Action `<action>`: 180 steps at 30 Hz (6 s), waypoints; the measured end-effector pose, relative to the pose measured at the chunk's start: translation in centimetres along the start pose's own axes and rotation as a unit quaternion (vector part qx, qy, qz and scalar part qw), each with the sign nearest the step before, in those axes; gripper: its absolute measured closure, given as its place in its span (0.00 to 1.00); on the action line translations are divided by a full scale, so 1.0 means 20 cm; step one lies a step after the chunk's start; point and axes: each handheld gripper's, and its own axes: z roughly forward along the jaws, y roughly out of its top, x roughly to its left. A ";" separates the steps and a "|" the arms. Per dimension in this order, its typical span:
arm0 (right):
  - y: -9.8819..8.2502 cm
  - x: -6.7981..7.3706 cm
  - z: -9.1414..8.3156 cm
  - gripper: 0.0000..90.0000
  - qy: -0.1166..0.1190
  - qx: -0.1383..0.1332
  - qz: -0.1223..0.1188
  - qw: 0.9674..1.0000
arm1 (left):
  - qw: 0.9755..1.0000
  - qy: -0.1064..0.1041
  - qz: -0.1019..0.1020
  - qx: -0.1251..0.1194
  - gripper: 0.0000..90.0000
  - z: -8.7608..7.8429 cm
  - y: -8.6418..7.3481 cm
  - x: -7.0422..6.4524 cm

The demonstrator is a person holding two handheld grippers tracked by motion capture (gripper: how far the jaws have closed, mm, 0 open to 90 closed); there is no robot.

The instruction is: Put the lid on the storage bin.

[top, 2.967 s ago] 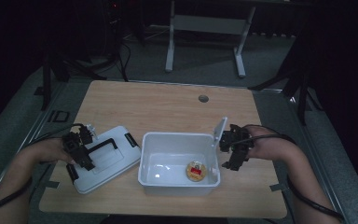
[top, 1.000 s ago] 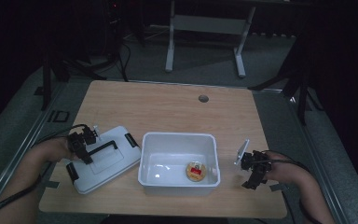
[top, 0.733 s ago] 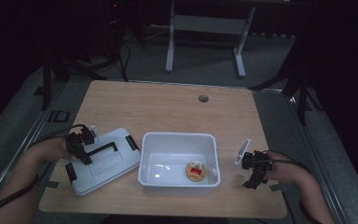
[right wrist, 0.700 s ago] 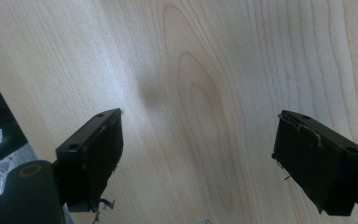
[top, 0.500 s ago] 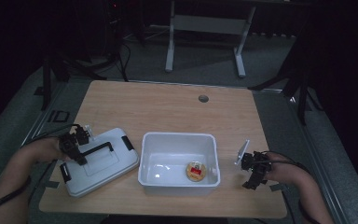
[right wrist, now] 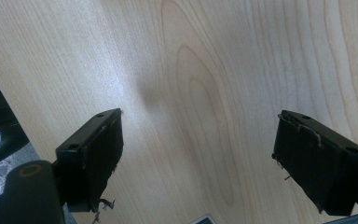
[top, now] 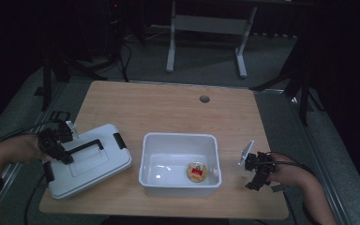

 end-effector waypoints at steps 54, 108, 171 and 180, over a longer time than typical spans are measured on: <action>0.06 0.03 0.05 0.17 0.000 0.003 -0.015 1.000 | 0.985 -0.004 0.168 -0.025 0.93 -0.23 0.74 -0.41; 0.07 0.04 0.07 0.17 0.003 0.009 -0.017 1.000 | 0.961 -0.039 0.274 -0.013 0.92 -0.03 1.26 -0.68; 0.08 0.03 0.05 0.17 -0.020 0.007 -0.004 1.000 | 0.980 -0.006 0.135 -0.145 0.02 0.13 0.57 -0.30; 0.08 0.03 0.07 0.17 -0.017 0.012 0.000 1.000 | 0.981 -0.020 0.122 -0.148 0.02 0.27 0.49 -0.26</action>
